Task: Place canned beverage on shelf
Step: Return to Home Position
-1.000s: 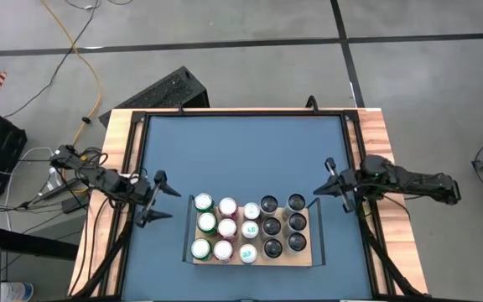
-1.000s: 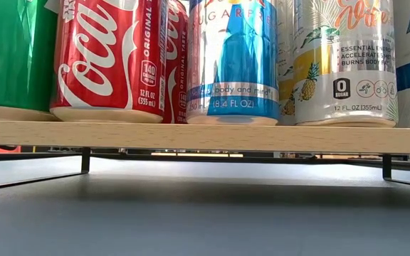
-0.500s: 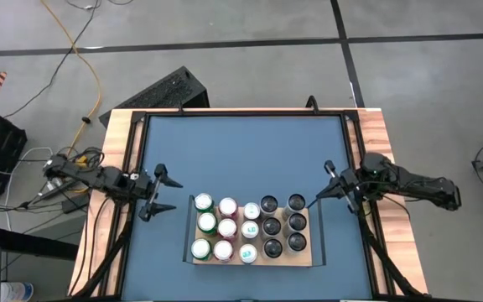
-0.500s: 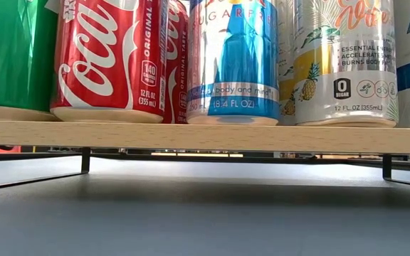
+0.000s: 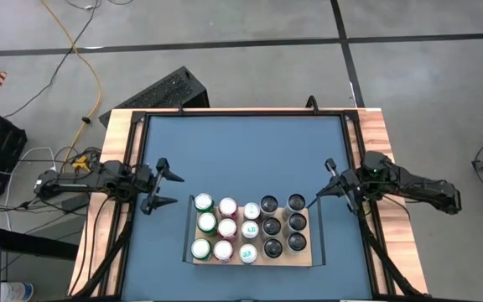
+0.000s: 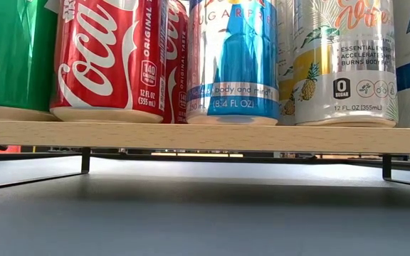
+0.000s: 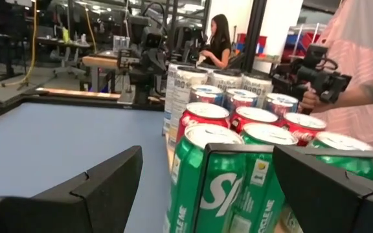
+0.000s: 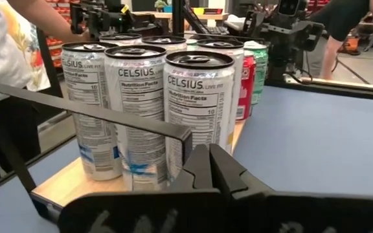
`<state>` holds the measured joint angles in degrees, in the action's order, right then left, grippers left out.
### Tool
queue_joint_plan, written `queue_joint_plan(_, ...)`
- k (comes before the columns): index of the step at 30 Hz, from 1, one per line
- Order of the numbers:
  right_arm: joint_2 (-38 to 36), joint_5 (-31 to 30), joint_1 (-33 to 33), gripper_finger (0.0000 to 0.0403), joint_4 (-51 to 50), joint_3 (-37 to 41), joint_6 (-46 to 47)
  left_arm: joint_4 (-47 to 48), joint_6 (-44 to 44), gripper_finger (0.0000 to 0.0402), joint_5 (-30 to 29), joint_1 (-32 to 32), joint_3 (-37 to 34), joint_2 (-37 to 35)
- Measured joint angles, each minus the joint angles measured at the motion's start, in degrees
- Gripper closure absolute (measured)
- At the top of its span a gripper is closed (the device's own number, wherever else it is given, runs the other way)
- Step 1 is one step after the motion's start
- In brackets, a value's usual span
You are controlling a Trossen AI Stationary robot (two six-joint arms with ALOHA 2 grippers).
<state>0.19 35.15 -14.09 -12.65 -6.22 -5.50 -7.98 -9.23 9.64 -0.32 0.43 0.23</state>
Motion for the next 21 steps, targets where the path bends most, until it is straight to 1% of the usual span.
queue_joint_plan(6, 0.0, -0.7, 0.1, 0.0403, -0.2, 0.0, -0.6, 1.2, 1.3, 0.007, -2.7, 0.0, 0.0, 0.0)
queue_joint_plan(21, 0.0, -1.0, 0.1, 0.0403, -2.6, 0.0, -0.5, 1.9, -8.6, 0.007, -9.3, 0.0, 0.0, 0.0)
